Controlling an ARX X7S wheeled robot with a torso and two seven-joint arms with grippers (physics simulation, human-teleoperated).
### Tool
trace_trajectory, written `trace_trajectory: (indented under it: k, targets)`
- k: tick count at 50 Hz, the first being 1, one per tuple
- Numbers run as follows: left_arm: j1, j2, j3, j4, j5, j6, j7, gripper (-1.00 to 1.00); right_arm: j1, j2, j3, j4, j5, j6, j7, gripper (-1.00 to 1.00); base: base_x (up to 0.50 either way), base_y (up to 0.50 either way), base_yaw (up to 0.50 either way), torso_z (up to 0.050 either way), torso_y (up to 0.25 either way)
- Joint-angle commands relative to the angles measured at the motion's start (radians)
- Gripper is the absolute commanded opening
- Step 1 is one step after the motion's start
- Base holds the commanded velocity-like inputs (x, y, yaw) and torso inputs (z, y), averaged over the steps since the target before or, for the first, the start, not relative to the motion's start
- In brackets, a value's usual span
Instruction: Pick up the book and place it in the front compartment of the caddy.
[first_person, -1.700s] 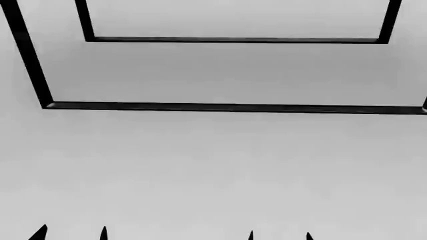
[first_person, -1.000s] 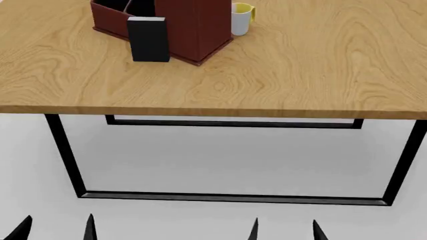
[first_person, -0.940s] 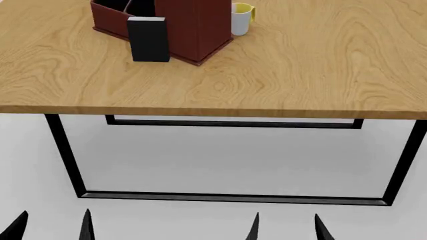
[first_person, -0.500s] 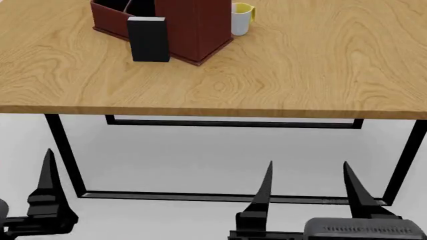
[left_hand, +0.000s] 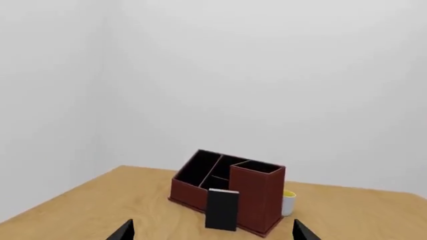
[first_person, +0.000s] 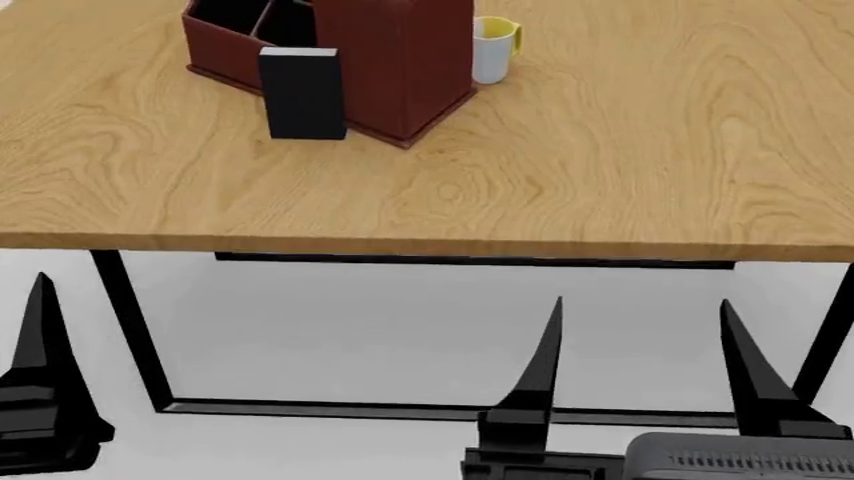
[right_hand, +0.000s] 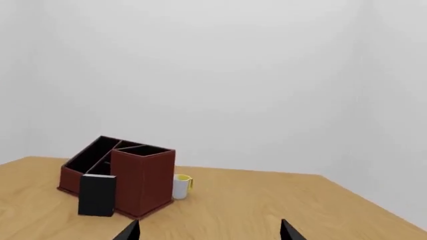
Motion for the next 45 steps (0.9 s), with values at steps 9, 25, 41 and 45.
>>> trace_trajectory:
  k: [9,25,41,45]
  targets:
    - [0.006,-0.015,0.001,0.017,-0.019,0.0,-0.026,1.0,0.007,0.009,-0.007,-0.006,0.011,0.008,0.015,1.0,0.27,0.11,0.0,0.0,0.0]
    - [-0.005,-0.028,0.009,0.017,-0.03,-0.003,-0.046,1.0,0.012,0.009,-0.006,0.005,0.027,-0.002,0.025,1.0,0.34,0.25,0.0,0.0,0.0]
    - [-0.019,-0.037,0.024,-0.014,-0.029,0.018,-0.059,1.0,0.024,0.014,-0.016,0.012,0.036,-0.003,0.035,1.0,0.34,0.25,0.0,0.0,0.001]
    - [-0.021,-0.041,0.023,-0.002,-0.034,0.01,-0.065,1.0,0.027,0.018,-0.021,0.008,0.034,0.005,0.039,1.0,0.35,0.26,0.0,0.0,0.0]
